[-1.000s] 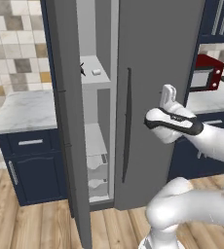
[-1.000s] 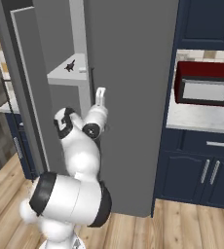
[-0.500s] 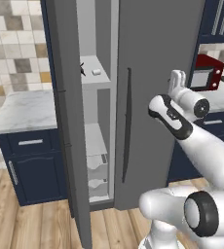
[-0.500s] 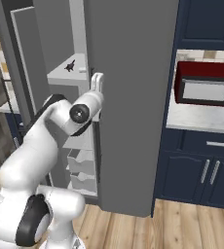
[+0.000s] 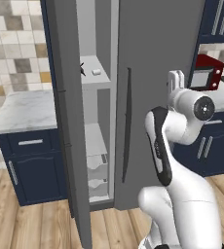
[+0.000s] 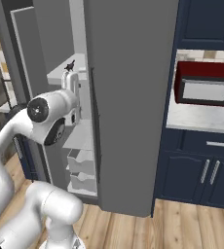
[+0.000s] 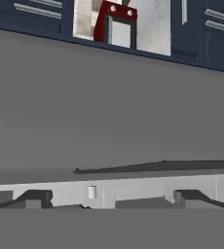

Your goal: There's a fish in the fridge that needs to be moved to the freezer for freezing. Pick up the fish from the fridge, place it on any shelf in the freezer, and close the fridge and freezer doors when done.

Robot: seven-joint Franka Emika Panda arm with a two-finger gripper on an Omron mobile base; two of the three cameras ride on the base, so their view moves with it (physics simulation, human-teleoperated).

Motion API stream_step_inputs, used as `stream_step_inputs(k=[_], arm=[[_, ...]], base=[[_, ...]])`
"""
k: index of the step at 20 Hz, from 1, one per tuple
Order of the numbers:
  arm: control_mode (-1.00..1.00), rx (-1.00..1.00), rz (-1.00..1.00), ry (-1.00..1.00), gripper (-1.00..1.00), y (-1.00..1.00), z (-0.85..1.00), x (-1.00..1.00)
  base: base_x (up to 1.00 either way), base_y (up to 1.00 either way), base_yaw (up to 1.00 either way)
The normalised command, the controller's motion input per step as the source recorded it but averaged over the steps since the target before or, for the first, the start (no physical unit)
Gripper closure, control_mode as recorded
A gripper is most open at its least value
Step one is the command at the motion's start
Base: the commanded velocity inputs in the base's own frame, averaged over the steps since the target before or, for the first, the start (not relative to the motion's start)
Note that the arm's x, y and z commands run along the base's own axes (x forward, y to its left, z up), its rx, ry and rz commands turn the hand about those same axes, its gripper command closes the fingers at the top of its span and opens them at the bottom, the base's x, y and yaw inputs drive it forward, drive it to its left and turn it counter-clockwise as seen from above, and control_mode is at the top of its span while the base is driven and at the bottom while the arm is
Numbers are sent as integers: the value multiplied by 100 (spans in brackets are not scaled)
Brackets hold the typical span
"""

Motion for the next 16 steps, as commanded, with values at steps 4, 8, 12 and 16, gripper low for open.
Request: stream_step_inputs(k=[4, 8, 12, 16], arm=[[-100, -13, 0, 0, -100, 77, 0, -81], [-100, -7, 0, 0, -100, 67, -8, -83], [-100, 0, 0, 0, -100, 97, -18, -39], [-100, -5, 0, 0, -100, 100, -4, -1]], base=[[0, 0, 0], [0, 0, 0], [0, 0, 0], [0, 0, 0]])
